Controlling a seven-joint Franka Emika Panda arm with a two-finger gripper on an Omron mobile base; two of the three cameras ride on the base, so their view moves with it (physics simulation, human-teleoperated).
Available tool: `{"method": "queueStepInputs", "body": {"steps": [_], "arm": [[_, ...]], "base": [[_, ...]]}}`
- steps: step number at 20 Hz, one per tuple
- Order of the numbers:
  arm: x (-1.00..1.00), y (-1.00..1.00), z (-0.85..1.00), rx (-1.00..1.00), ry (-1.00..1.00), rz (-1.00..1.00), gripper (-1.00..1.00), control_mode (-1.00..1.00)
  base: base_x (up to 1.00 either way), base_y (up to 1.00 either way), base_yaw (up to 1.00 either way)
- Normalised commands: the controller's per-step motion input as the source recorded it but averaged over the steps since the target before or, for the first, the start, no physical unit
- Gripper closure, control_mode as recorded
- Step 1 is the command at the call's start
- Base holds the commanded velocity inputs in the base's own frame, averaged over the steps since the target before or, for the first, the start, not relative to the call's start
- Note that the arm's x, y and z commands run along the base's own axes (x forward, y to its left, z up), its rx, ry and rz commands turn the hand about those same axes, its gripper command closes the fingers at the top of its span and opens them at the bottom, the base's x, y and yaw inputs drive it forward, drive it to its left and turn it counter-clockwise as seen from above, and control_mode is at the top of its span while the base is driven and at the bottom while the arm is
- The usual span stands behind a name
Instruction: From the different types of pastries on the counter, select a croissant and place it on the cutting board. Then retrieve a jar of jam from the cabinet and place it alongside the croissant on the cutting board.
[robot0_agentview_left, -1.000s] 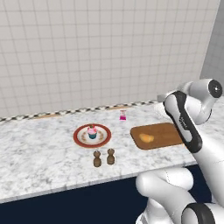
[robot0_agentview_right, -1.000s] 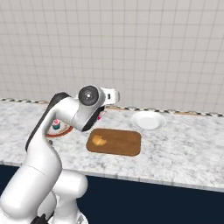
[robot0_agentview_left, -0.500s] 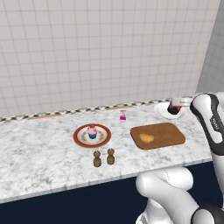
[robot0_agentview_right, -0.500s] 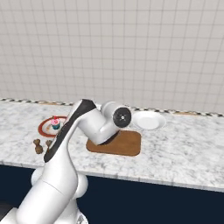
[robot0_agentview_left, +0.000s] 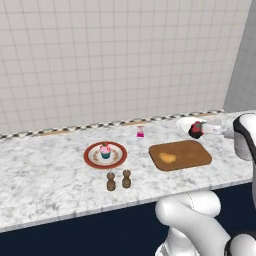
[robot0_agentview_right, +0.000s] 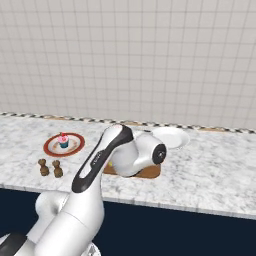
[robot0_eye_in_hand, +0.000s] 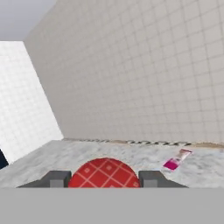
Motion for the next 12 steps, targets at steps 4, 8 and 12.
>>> {"method": "queueStepInputs", "body": {"steps": [4,8,12], "arm": [[0.0,0.0,-0.21,-0.01,-0.31,0.27,1.0,-1.0],[-0.05,0.06,-0.01,-0.1,-0.17,0.18,1.0,-1.0],[0.0,0.0,0.0,-0.02,0.0,0.01,1.0,-1.0]], "base": [[0.0,0.0,0.0],[0.0,0.0,0.0],[0.0,0.0,0.0]]}}
